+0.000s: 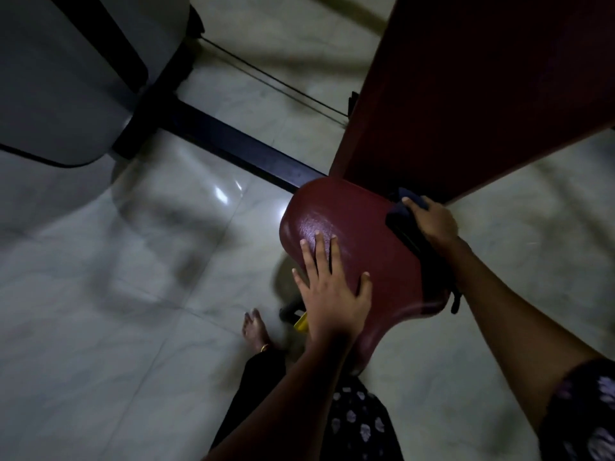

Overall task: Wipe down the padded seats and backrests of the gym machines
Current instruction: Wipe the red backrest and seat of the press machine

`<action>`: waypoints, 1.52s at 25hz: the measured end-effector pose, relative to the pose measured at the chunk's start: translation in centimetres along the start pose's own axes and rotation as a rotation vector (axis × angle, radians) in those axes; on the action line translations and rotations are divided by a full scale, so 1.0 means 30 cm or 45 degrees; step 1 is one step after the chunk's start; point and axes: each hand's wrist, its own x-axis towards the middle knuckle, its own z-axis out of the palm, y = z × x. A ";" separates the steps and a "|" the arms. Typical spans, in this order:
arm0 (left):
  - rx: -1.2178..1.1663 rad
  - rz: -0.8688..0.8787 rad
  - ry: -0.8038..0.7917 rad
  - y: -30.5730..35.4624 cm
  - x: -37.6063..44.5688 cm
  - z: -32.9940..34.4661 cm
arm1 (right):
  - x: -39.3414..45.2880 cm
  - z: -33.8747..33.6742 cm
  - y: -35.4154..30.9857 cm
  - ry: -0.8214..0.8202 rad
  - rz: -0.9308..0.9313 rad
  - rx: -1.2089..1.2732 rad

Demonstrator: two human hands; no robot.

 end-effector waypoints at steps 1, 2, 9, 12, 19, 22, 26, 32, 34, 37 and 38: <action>0.011 0.001 0.004 0.000 0.001 -0.001 | 0.013 0.016 -0.060 -0.025 -0.049 -0.039; 0.021 -0.002 0.015 -0.002 0.000 -0.002 | 0.025 0.038 -0.127 -0.050 -0.128 -0.082; 0.067 0.054 0.150 -0.010 -0.003 0.019 | 0.056 0.204 -0.557 -0.404 -0.676 -0.350; 0.071 0.045 0.155 -0.013 -0.008 0.025 | -0.005 0.270 -0.642 -0.719 -1.063 -0.787; 0.241 0.148 0.194 -0.020 -0.075 0.026 | 0.050 0.262 -0.683 -0.702 -0.987 -0.889; 0.185 0.069 0.203 -0.017 -0.160 0.043 | -0.065 0.324 -0.690 -0.853 -1.396 -1.134; 0.148 0.078 0.169 -0.019 -0.156 0.034 | -0.092 0.316 -0.665 -0.930 -1.602 -1.078; 0.106 0.067 0.141 -0.020 -0.148 0.011 | -0.128 0.294 -0.635 -0.748 -1.542 -1.039; 0.096 0.075 0.146 -0.022 -0.161 0.015 | -0.177 0.281 -0.578 -0.906 -1.784 -1.129; 0.117 0.099 0.186 -0.022 -0.167 0.022 | -0.090 0.236 -0.589 -0.866 -1.526 -0.767; 0.133 0.099 0.192 -0.021 -0.165 0.023 | -0.054 0.233 -0.603 -0.752 -1.264 -0.568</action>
